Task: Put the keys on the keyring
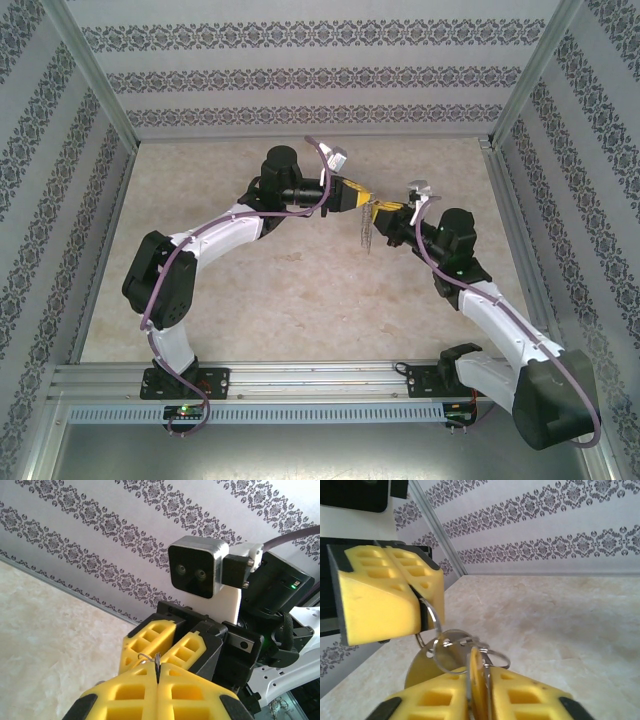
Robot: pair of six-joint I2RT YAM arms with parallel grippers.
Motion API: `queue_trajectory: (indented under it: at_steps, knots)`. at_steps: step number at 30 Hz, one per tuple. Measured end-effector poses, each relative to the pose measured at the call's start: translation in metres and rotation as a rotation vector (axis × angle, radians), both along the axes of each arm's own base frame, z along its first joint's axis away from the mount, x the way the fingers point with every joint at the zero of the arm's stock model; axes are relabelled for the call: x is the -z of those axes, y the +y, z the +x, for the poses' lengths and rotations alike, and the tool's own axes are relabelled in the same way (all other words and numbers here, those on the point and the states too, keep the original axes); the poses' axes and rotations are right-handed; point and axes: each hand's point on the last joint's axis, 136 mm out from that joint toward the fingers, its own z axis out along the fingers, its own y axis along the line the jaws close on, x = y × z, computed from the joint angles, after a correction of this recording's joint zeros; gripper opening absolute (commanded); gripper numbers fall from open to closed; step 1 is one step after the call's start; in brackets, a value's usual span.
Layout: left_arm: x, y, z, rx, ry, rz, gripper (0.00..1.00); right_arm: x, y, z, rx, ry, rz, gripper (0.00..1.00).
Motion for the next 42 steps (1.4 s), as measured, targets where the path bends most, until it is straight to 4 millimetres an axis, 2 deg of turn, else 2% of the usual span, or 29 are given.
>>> queue_trajectory:
  at_steps: [9,23,34,42]
  knots:
    - [0.005,0.001,0.001,-0.012,0.009,0.006,0.00,0.004,-0.001,-0.004,-0.010,0.006,0.000,0.00]
    - [0.005,0.001,0.002,-0.018,0.009,0.007,0.00,0.006,-0.001,-0.005,-0.020,0.025,-0.003,0.00]
    - [0.007,0.006,0.004,-0.070,-0.047,0.059,0.00,0.002,0.001,0.001,-0.026,0.064,-0.016,0.00]
    - [0.016,0.010,0.004,-0.092,-0.078,0.113,0.00,-0.001,0.005,0.007,-0.038,0.083,-0.029,0.00]
